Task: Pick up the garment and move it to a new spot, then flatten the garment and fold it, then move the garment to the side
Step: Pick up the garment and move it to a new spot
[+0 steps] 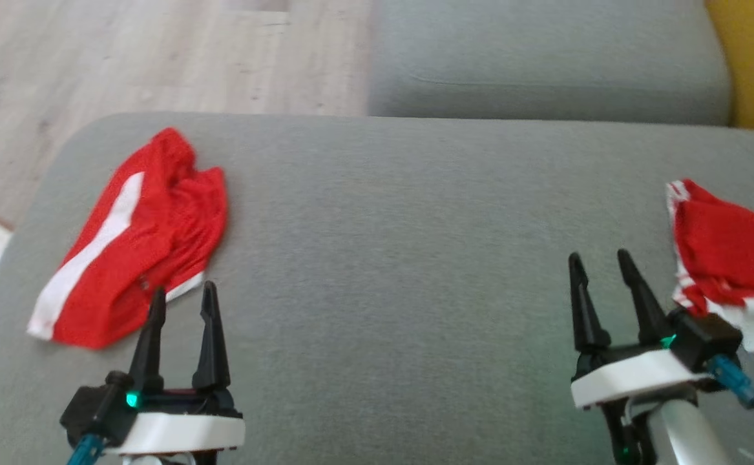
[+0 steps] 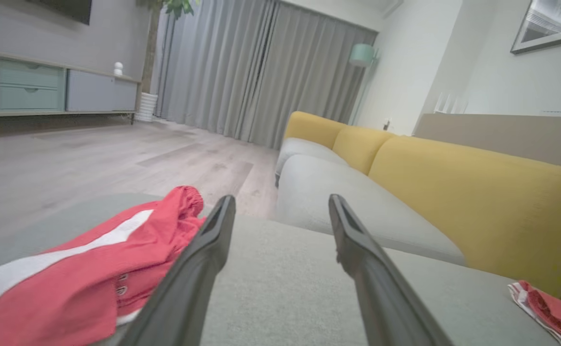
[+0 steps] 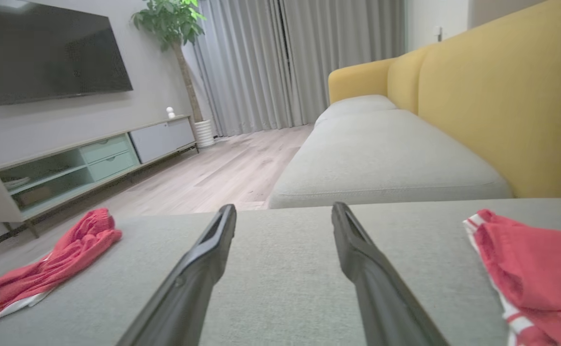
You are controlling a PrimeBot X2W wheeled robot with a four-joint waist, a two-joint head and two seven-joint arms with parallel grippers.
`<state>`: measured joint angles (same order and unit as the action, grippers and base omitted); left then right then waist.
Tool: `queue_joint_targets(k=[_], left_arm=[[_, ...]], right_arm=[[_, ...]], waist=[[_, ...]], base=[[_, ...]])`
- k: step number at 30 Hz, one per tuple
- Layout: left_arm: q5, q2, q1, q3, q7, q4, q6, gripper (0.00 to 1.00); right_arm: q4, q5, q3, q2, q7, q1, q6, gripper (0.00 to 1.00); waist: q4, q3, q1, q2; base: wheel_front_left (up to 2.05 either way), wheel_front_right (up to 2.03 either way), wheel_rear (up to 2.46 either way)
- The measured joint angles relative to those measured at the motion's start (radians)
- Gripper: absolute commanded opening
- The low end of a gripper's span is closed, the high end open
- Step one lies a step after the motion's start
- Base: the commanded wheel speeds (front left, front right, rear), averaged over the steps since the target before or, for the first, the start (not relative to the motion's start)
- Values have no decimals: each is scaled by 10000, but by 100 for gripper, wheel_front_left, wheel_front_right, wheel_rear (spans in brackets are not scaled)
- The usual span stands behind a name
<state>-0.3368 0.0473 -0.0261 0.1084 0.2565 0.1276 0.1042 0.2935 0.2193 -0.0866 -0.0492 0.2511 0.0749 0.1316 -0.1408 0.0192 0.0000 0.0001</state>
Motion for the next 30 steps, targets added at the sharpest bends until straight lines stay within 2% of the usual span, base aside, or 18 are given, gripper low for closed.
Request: queue_joint_targets(k=[11,17,23,30], left_arm=[[221,6,-132,-282,0,123,-27,100],[299,10,-265,-454,0,215,13,100],[299,10,-265,-537,0,217,19,100],[481,8,2,-1068,2,261,107,100]], right_arm=[[75,303,-349,10,-2,-252,0,100],[90,445,-451,12,-2,-257,0,100],[88,464,-451,12,-2,-258,0,100],[21,314,-477,12,-2,-235,0,100]], waist=[[-1531,214,0,0],[-2130,295,0,0],[-2310,264,0,0],[-2143,-213,0,0]], base=[[0,0,0],[0,0,0],[0,0,0],[0,0,0]])
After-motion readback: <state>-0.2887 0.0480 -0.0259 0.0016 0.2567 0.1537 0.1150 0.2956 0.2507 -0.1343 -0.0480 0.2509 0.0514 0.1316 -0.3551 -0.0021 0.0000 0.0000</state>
